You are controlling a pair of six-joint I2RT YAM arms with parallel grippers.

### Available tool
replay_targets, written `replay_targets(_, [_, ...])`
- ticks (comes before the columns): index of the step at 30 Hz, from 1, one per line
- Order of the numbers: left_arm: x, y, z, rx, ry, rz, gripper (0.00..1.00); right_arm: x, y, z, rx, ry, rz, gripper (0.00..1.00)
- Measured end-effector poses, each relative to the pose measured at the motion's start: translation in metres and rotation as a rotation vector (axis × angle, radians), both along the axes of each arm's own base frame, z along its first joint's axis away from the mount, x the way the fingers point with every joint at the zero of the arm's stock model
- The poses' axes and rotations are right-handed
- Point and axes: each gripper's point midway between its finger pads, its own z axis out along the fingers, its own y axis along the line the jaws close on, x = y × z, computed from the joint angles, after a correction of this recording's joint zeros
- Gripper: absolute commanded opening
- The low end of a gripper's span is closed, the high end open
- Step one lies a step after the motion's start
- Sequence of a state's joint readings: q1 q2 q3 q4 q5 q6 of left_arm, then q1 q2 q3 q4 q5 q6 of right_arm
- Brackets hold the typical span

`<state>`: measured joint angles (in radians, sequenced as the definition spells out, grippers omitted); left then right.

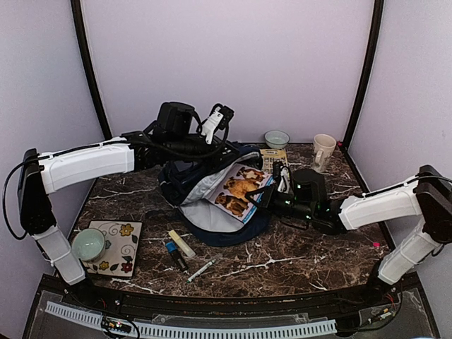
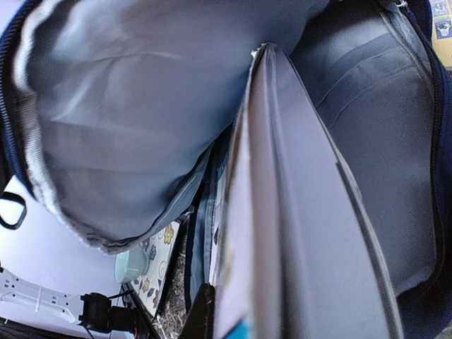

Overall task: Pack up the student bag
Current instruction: Place the book in the largest pocket of the bag.

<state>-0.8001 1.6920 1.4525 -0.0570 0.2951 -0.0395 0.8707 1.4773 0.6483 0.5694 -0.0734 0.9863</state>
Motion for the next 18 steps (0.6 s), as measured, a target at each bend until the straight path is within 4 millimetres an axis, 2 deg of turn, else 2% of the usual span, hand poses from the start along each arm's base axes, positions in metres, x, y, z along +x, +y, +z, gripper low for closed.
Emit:
replay_targets(10, [-0.009, 0.012, 0.010, -0.024, 0.012, 0.005, 0.00, 0.045, 0.033, -0.031, 0.013, 0.054, -0.096, 0.00])
replay_targets(18, [-0.029, 0.027, 0.012, -0.069, 0.053, 0.010, 0.00, 0.079, 0.050, -0.042, 0.059, 0.049, -0.188, 0.00])
